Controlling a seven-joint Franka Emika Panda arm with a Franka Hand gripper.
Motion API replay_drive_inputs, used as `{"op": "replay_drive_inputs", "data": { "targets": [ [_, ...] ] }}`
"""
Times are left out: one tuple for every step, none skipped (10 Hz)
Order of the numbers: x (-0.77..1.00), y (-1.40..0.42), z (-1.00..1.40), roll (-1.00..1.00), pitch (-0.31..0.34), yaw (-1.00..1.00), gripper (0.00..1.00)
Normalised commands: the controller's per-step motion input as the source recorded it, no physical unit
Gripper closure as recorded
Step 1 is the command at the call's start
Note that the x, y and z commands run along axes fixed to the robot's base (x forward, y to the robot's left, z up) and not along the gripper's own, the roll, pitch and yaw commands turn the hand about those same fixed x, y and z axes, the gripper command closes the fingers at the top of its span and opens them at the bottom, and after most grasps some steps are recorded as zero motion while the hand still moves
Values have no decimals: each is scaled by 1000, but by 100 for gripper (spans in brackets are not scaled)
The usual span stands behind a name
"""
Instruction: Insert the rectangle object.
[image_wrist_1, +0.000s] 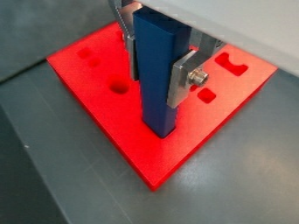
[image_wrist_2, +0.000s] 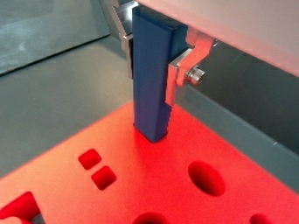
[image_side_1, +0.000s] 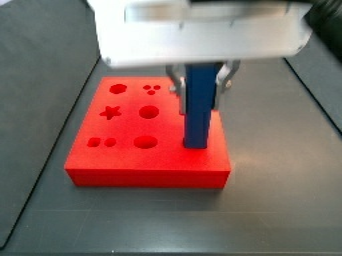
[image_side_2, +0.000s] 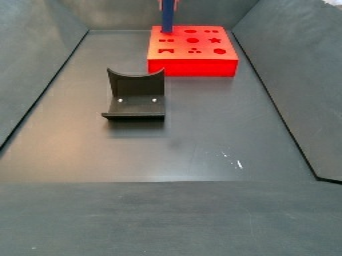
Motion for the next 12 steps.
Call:
{"op": "replay_drive_inputs", "data": {
  "targets": [
    [0,34,-637,101,-273,0,100],
    [-11,46,-649,99,-269,0,100],
    [-37,0,-637,103,-280,0,100],
    [-171,0,0,-24,-139,-40,100],
    [9,0,0,0,21,0,100],
    [0,0,0,0,-9,0,100],
    [0,-49,-60,36,0,0,100],
    [31,-26,-597,99,-174,0,100],
    [0,-34,-531,116,-266,0,100],
    [3,0,0,0,17,0,100],
    [0,0,0,9,0,0,100],
    [0,0,0,0,0,0,100]
  ]
}}
